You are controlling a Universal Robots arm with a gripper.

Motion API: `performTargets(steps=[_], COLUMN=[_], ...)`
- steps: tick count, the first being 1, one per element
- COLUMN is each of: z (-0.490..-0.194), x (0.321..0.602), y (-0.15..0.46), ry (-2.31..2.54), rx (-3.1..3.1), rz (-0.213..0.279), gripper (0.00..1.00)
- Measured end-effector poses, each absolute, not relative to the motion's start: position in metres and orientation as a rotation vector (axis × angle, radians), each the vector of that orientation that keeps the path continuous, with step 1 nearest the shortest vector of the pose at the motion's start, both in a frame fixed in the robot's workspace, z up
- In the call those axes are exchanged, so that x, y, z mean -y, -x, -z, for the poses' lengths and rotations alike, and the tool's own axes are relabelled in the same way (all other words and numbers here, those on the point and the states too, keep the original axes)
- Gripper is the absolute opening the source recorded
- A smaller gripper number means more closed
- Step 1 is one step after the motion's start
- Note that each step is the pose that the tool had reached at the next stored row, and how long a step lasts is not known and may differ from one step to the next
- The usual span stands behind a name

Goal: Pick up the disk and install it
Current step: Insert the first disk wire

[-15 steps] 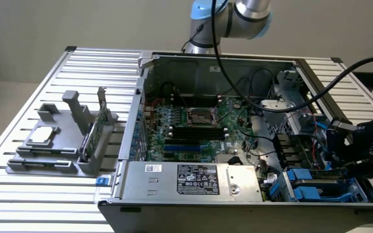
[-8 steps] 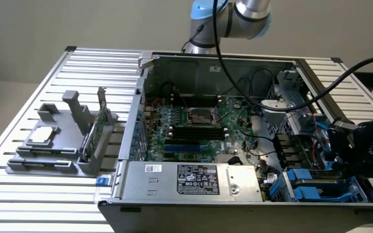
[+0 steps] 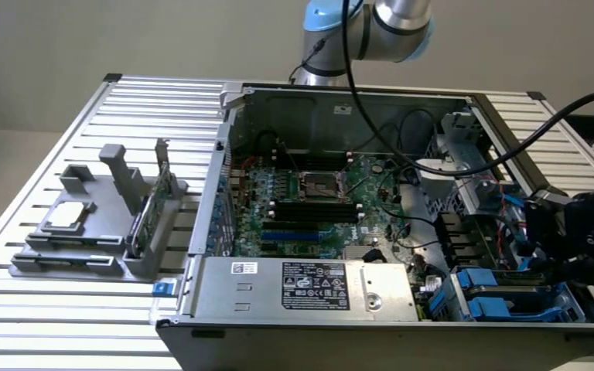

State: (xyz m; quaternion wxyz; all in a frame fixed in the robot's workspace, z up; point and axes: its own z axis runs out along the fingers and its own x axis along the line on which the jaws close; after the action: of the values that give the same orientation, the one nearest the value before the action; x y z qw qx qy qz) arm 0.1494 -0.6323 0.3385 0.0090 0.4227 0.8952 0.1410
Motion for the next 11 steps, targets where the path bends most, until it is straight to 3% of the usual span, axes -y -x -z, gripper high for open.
performTargets(steps=[11], z=[-0.3399], x=[0.6322], y=[-0.1491], ry=[-1.424], rx=[-2.779], rz=[-0.444], gripper=[0.23])
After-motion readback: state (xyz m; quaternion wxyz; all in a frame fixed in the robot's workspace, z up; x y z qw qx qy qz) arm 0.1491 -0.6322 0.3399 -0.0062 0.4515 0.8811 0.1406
